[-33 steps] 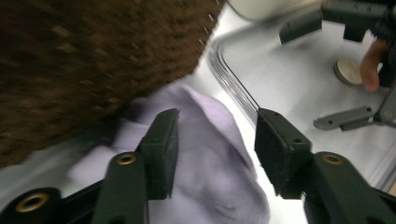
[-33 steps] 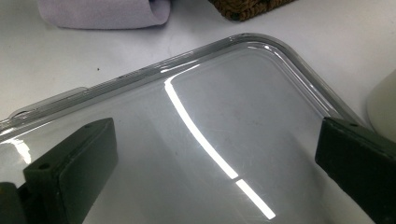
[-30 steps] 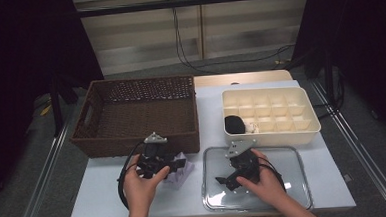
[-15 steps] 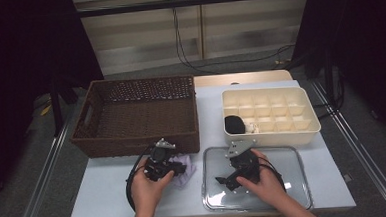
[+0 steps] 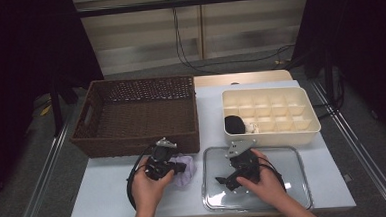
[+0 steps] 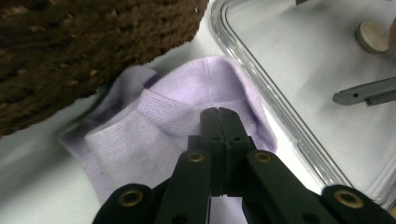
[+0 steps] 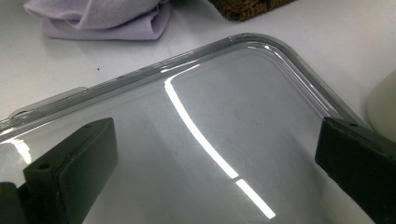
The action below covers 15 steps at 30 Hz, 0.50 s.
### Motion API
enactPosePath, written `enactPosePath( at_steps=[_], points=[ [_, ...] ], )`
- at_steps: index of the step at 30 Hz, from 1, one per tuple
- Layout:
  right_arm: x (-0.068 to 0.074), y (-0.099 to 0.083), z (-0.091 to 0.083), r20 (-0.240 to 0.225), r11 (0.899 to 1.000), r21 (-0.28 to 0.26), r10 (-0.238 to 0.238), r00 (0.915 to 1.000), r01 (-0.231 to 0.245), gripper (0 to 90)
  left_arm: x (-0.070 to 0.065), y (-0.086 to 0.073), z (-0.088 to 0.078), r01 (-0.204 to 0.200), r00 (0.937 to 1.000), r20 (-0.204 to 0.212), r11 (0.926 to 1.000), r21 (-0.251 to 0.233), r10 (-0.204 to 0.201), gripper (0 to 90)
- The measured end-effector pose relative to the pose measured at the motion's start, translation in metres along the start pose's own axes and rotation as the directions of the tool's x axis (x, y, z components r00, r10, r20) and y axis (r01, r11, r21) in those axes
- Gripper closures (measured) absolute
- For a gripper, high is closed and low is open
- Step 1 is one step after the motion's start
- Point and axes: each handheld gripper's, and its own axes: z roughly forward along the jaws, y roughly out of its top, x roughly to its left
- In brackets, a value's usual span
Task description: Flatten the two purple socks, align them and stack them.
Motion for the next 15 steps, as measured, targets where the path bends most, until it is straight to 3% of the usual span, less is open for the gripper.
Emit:
enactPosePath(
  at_steps=[9,15],
  points=[
    [0.001,0.003,0.001,0.006,1.000,0.014,0.000,1.0000,0.000,0.0,-0.004,0.005,0.003,-0.010,0.9998,0.017,0.9999,0.004,0.010,90.0],
    [0.006,0.004,0.001,-0.011,1.000,-0.006,-0.008,0.9999,0.008,5.4,-0.012,0.014,0.006,-0.052,0.9977,0.043,0.9987,0.002,0.051,90.0]
  ],
)
